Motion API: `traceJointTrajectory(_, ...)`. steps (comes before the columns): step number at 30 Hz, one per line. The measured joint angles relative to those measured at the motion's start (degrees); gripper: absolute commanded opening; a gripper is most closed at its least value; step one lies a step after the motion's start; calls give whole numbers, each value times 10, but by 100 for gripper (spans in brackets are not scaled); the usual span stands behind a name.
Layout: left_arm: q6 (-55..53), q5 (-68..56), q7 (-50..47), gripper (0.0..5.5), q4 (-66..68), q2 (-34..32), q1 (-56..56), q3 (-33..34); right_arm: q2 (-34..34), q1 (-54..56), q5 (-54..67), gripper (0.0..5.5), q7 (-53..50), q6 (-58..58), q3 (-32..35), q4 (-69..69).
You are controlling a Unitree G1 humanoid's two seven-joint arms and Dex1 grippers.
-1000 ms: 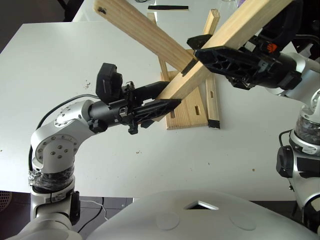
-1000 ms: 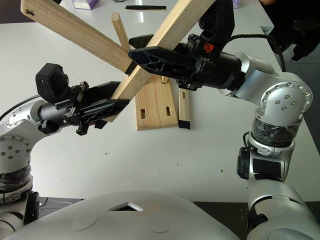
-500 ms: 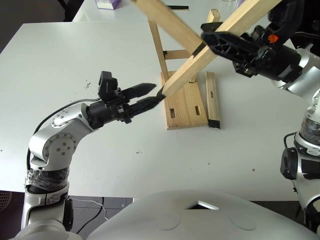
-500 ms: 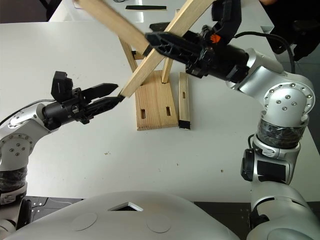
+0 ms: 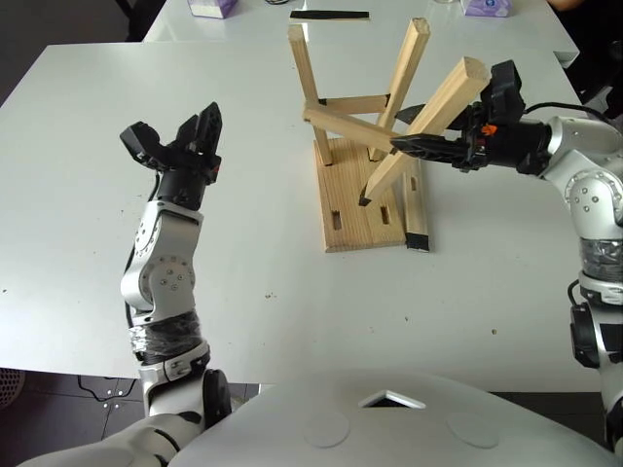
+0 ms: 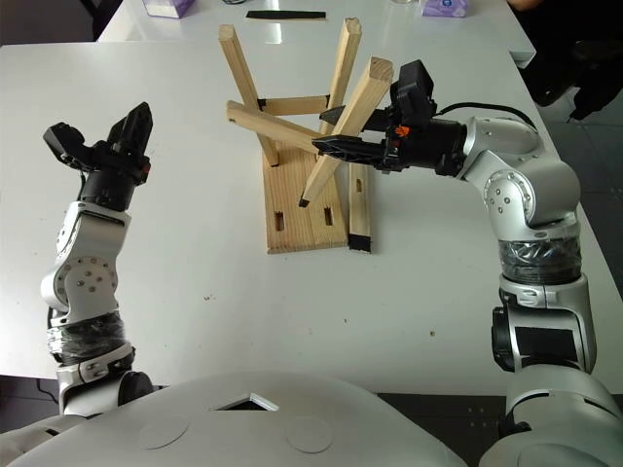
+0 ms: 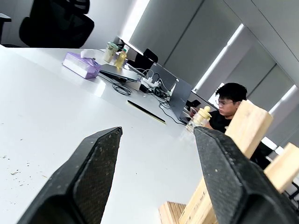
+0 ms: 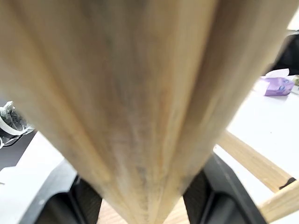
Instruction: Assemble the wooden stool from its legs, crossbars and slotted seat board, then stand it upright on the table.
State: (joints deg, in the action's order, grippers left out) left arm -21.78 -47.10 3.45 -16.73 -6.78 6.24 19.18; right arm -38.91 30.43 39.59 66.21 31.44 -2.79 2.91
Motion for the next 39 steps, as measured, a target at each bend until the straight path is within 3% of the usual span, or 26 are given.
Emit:
traceJointTrajectory(13, 47, 23, 8, 285, 31, -8, 27, 35, -31, 13, -57, 201, 146, -29, -24, -69)
traceJointTrajectory(39, 75, 51, 39, 285, 55, 16, 22, 7, 2, 49, -151, 200, 217, -200, -59, -174)
